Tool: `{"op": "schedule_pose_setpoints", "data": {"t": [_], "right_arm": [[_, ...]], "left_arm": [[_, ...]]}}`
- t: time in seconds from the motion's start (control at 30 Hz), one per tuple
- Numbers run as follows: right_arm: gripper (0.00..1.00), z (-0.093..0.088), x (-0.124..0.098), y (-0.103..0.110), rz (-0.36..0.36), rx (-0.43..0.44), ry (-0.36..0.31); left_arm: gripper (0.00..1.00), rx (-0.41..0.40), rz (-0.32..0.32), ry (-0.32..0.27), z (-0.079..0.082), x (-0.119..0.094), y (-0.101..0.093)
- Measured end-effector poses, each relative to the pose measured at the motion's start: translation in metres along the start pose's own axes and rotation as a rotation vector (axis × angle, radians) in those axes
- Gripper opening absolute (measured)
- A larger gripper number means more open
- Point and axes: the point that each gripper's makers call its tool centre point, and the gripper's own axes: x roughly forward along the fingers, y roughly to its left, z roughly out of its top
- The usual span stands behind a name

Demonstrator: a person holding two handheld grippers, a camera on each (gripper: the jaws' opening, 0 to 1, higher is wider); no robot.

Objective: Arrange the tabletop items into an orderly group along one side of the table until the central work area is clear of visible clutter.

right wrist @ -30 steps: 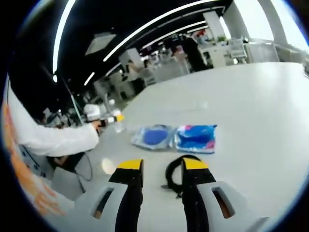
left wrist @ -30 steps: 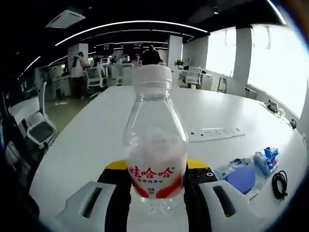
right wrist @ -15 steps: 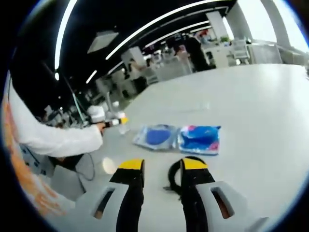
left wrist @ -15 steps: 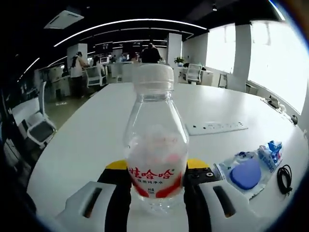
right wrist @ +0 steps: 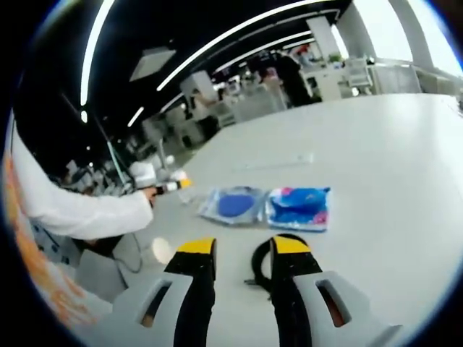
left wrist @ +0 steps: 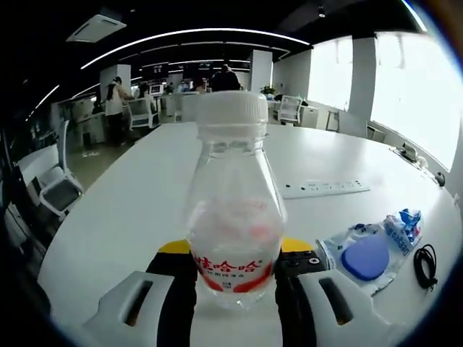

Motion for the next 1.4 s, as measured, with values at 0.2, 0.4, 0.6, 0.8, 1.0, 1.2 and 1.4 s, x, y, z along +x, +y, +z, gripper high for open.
{"op": "schedule_pose_setpoints", "data": {"t": [0.2,0.4,0.6,0.8,1.0,1.2,1.4], "right_arm": [[0.27,-0.004,0.001,0.001,0.008,0.01,0.009],[0.27,0.002,-0.001,-0.002,0.005,0.032,-0.018],[0.26,0.001,-0.004,-0.003,-0.003,0.028,-0.018],[0.26,-0.003,-0.006,-0.003,0.0,0.042,-0.017],[0.26,-0.002,-0.006,-0.002,0.006,0.05,-0.025],[0.25,-0.002,-0.011,-0.003,0.014,0.065,-0.039],[0.26,0.0,-0.015,-0.006,0.021,0.112,-0.072]], "left_arm": [[0.41,-0.015,0.014,0.009,-0.005,-0.004,0.001],[0.41,-0.015,0.031,0.029,-0.011,-0.005,0.003],[0.41,-0.016,0.037,0.036,-0.013,-0.005,0.003],[0.41,-0.02,0.042,0.037,-0.015,-0.005,0.002],[0.41,-0.031,0.041,0.06,-0.017,-0.004,0.001],[0.41,-0.031,0.044,0.08,-0.015,-0.007,0.002],[0.51,-0.068,-0.006,0.067,-0.007,-0.023,-0.002]]}}
